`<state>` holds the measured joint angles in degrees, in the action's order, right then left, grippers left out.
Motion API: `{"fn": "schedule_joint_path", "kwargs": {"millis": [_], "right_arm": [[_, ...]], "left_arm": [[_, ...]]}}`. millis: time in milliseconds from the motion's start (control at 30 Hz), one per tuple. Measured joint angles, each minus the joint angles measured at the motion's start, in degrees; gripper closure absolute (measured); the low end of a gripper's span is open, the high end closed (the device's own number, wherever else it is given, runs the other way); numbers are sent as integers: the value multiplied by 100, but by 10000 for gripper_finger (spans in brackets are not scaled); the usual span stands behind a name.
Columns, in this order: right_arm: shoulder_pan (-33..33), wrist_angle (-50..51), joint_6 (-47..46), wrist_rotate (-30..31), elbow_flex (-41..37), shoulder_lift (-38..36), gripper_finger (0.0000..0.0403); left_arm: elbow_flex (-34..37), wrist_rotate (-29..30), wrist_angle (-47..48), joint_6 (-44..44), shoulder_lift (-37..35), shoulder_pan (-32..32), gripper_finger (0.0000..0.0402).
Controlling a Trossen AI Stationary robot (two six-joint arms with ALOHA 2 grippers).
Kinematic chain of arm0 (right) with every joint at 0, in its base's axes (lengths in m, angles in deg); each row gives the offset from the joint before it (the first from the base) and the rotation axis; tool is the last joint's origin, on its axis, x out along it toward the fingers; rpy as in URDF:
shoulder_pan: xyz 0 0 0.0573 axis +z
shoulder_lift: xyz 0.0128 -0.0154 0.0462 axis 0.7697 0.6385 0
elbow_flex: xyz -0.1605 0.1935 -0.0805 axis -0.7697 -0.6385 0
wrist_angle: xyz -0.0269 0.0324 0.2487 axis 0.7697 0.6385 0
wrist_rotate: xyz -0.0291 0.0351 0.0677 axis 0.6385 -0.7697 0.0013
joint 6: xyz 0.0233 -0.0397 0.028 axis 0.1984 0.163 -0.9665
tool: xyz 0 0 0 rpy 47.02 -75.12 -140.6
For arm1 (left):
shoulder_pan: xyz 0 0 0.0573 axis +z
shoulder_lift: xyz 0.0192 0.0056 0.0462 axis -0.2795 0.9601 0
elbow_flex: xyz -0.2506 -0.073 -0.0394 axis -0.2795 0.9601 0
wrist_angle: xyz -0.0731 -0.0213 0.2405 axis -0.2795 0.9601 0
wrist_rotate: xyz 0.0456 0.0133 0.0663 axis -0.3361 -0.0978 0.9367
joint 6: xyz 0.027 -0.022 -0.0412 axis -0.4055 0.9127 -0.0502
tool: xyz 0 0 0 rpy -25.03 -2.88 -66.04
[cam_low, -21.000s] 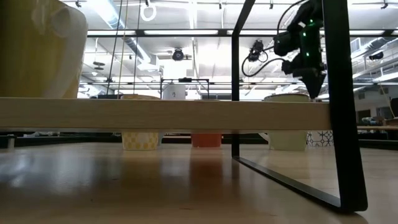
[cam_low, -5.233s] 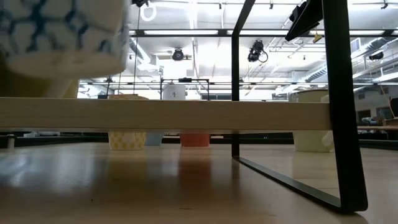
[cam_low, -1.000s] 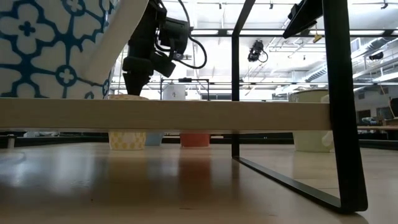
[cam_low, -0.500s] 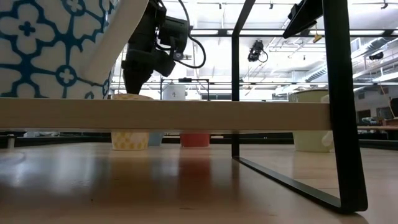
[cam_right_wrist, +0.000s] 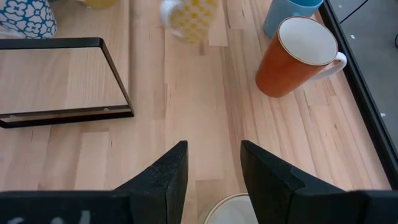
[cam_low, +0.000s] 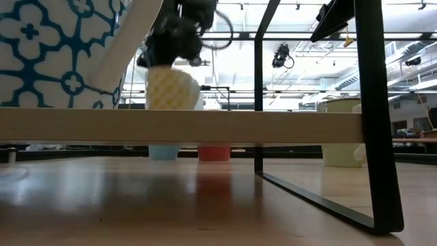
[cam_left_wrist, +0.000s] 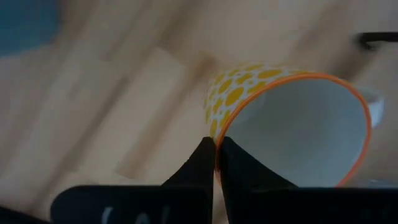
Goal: Place coffee mugs
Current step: Put the yellow patterned mug on the shelf
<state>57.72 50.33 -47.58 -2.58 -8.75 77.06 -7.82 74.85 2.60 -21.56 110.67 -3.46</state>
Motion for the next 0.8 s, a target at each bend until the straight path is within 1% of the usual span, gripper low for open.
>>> {"fn": "schedule_joint_path", "kwargs": {"millis": [233, 467, 633, 800], "right_arm": [[0, 0, 0, 0, 0, 0, 250], [0, 0, 2, 0, 0, 0, 250], [0, 0, 2, 0, 0, -2, 250], [1, -2, 2, 2, 0, 0, 250]], "left_arm": [[-616, -478, 72, 1035, -7, -695, 389], [-647, -631, 114, 2059, -7, -1580, 388], [-590, -470, 114, 2668, -7, -2025, 388], [-590, -239, 83, 3217, -7, -2263, 387]]}}
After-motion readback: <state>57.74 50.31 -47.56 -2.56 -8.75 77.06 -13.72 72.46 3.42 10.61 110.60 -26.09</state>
